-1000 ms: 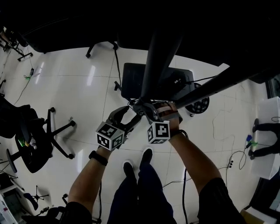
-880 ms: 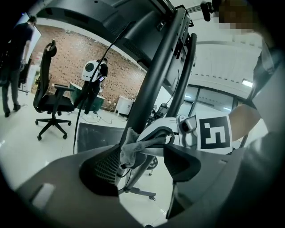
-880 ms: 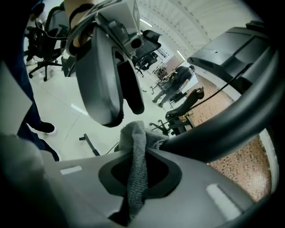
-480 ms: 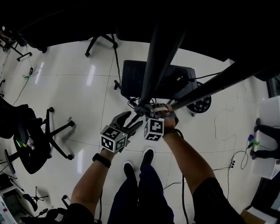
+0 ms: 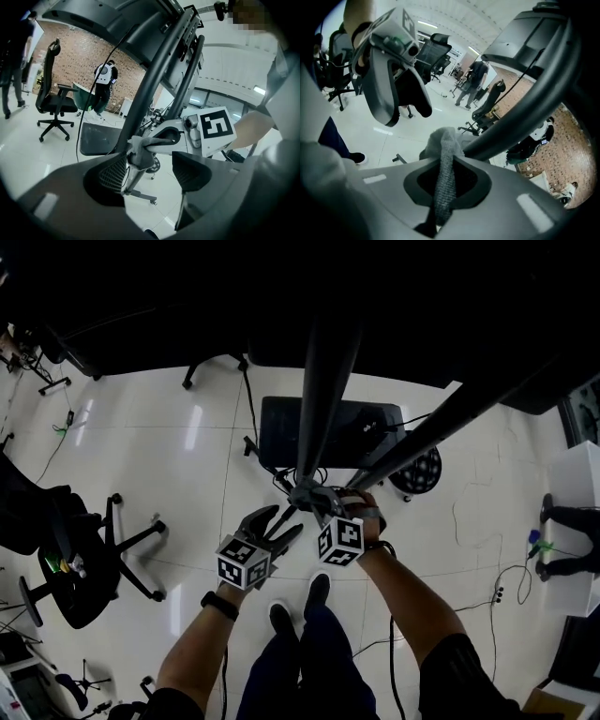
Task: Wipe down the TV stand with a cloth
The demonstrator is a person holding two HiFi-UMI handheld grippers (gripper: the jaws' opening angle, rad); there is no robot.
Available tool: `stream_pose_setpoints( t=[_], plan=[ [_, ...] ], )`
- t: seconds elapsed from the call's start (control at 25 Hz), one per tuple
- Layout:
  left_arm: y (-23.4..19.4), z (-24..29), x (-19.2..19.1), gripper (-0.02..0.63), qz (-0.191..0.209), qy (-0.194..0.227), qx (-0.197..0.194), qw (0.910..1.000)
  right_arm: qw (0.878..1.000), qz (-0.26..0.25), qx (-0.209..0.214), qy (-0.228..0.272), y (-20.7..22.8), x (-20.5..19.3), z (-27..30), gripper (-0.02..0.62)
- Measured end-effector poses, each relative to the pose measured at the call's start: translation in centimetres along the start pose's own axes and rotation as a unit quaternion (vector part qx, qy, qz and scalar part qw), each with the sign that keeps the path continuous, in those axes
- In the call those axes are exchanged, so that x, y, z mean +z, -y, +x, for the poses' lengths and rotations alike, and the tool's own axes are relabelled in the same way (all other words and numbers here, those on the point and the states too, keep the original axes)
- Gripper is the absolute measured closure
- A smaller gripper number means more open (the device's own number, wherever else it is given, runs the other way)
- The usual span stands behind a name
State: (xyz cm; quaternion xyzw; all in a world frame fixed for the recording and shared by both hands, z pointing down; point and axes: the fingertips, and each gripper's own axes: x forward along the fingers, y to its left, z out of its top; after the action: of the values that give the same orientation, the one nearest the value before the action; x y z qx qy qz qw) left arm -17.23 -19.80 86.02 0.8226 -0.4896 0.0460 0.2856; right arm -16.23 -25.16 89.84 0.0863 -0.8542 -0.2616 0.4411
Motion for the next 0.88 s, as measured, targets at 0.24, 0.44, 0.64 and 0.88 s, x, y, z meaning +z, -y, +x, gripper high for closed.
stream_pose_setpoints(
  t=[0.24, 0.44, 0.64, 0.88],
  plan=[
    [7.0, -3.8, 7.4, 0.276, 0.067, 0.028, -0.039, 0.9966, 0.993, 0.1, -0.035, 0.06, 5.1, 4.7, -10.4, 0.58],
    [13.0, -8.0, 14.8, 0.276, 0.137, 0.061, -0.057, 0.987, 0.986, 0.112, -0.088, 0.083, 9.6, 8.8, -19.4, 0.58],
    [17.9, -11.5, 21.5, 0.276, 0.2, 0.093, -0.075, 0.9725, 0.976, 0.115, -0.149, 0.113, 15.5, 12.9, -28.8, 0.58],
    [23.5, -14.5, 28.0, 0.276, 0.221, 0.126, -0.098, 0.9621, 0.965, 0.093, -0.205, 0.133, 20.9, 16.4, -39.1, 0.58]
  ],
)
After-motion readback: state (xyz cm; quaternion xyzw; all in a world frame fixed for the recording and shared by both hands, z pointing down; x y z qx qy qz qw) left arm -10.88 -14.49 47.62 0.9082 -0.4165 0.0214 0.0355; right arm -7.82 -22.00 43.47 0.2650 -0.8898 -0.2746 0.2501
